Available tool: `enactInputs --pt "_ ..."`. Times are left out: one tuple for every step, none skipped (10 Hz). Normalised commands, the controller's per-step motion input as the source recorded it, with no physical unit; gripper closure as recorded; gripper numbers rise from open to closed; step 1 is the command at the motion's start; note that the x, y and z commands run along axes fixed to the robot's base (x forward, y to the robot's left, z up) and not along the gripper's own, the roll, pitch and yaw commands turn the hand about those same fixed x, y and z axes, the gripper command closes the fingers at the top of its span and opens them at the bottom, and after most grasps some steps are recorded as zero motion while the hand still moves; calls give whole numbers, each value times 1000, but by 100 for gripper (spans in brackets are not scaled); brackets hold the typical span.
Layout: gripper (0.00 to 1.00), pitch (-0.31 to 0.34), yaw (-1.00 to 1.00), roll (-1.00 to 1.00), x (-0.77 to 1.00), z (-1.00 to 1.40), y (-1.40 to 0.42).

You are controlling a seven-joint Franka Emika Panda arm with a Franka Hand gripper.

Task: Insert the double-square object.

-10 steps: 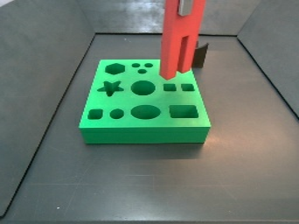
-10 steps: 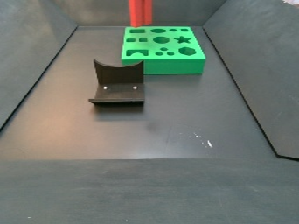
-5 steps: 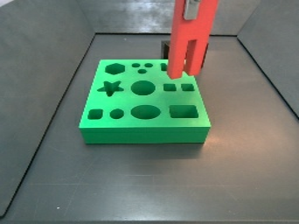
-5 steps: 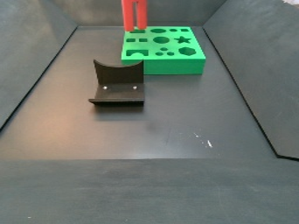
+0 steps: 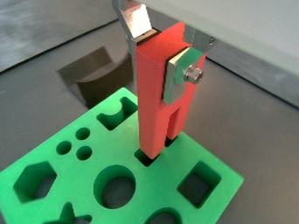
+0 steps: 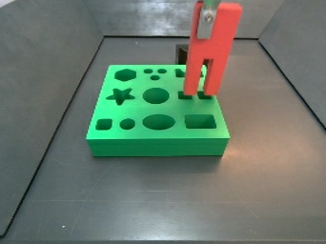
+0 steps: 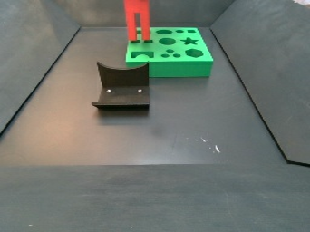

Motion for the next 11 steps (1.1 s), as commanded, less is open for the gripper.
enactInputs --pt "100 0 -163 50 -94 -57 6" --pt "100 0 -146 34 -149 -89 0" --pt "100 -26 120 -109 -177 -223 0" --pt "100 -19 411 -93 -114 -226 0" --pt "100 -23 460 -90 -137 -186 0" --pt "100 -40 363 -67 -240 -154 9" --pt "100 -43 289 -76 -140 -211 0" --pt "100 -54 0 -26 0 -309 0" --pt "100 -86 0 -34 -17 -391 0" --pt "100 -96 -20 -81 -60 -366 0" --pt "100 -100 -11 -146 -43 -323 29"
